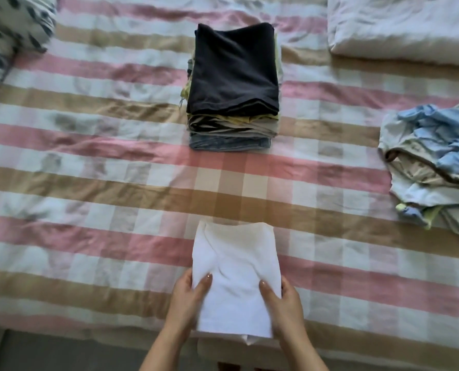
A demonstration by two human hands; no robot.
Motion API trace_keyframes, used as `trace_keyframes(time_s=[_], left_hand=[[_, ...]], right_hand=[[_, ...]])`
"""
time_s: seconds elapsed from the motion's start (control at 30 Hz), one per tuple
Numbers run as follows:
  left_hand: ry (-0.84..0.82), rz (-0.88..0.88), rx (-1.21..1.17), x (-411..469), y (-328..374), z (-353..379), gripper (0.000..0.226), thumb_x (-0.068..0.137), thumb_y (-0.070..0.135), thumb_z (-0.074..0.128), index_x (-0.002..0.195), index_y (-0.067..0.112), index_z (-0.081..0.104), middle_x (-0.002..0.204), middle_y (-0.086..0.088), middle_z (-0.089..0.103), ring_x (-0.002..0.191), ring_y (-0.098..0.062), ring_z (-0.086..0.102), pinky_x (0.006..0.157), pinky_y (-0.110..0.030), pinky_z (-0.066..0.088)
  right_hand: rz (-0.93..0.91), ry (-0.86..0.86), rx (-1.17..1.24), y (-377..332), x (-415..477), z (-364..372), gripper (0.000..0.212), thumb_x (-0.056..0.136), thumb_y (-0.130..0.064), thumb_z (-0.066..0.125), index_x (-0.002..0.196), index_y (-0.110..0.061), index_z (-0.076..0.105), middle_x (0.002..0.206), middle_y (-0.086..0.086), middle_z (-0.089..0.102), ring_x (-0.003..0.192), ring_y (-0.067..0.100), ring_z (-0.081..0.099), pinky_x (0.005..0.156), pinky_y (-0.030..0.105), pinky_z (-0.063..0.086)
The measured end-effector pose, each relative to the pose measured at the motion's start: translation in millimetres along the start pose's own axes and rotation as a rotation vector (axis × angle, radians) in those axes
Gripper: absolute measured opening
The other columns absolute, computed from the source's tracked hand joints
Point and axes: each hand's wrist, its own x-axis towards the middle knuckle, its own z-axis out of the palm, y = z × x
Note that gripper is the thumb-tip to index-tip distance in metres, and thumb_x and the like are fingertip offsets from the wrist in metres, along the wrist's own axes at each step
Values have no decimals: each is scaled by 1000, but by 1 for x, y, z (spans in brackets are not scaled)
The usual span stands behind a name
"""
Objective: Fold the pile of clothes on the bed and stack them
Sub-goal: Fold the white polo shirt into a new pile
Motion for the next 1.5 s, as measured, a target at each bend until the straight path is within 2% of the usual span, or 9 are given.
trace_keyframes(time_s=[0.2,0.37,0.63,0.9,1.07,1.17,1.27,1.4,1.5], left_hand=[[-97,68,-149,-9,71,32,22,83,14,67,104,14,63,98,-6,72,90,-23,67,76,-35,52],[-230,141,-78,24,153,105,39,57,18,51,95,15,60,91,-5,68,75,-13,61,65,-25,49],[-296,349,-49,157,259,231,30,81,-3,57,103,17,55,98,-1,64,75,-4,63,58,-12,49],[-210,390,-21,283,277,296,45,85,-3,59,127,13,50,110,-3,60,94,-17,58,81,-24,48],[-109,270,62,285,255,293,25,86,7,62,111,4,58,110,-16,64,100,-29,61,93,-42,49],[-137,164,33,262,240,284,16,85,7,63,99,1,58,91,-15,66,77,-26,67,73,-37,58],[-158,74,-5,228,223,282,10,86,-7,54,84,2,53,72,-14,64,45,-16,63,43,-21,51],[-245,225,242,174,202,315,16,86,-9,50,79,5,54,66,-13,63,45,-10,58,44,-19,44],[-434,357,354,135,204,366,18,86,-4,55,79,12,58,71,-8,66,54,-8,61,50,-15,45]], right_hand=[[-85,32,35,-65,4,-40,11,82,-12,67,90,-19,68,77,-11,73,73,5,69,64,22,53],[-190,192,58,-132,57,-95,7,82,-13,69,85,-19,65,77,-8,71,71,8,65,55,21,47],[-403,261,19,-235,221,-154,14,90,-16,59,102,-10,59,95,7,65,87,24,61,70,29,46],[-454,257,-22,-263,355,-171,22,94,-15,51,115,-9,57,103,1,60,93,17,55,79,25,40],[-339,264,-63,-248,364,-181,19,90,-18,57,106,-8,58,98,3,61,94,24,59,75,27,41],[-268,259,-150,-232,343,-185,30,84,-22,64,110,-8,56,100,3,63,85,22,62,71,31,48],[-175,213,-123,-212,313,-187,18,88,-14,56,104,-9,50,82,9,63,49,19,62,44,28,49],[-180,246,-141,-189,266,-216,7,91,-10,51,92,-16,54,66,4,62,40,13,56,40,22,44],[-279,416,-183,-176,234,-255,13,90,-14,56,86,-26,58,71,-5,65,55,8,62,51,21,48]])
